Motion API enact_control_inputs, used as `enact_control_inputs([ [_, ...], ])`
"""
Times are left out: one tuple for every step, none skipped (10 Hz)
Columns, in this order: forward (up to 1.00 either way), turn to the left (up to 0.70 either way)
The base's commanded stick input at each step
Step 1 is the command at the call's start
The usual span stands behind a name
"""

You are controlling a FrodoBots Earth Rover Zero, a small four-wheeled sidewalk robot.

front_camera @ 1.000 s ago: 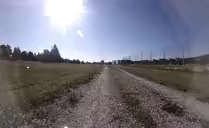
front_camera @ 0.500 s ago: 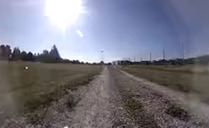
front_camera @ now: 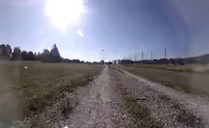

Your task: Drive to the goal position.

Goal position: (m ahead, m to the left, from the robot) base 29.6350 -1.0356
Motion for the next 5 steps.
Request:
enact_control_inputs([
  [0.50,0.00],
  [0.50,0.00],
  [0.50,0.00],
  [0.50,0.00],
  [0.50,0.00],
])
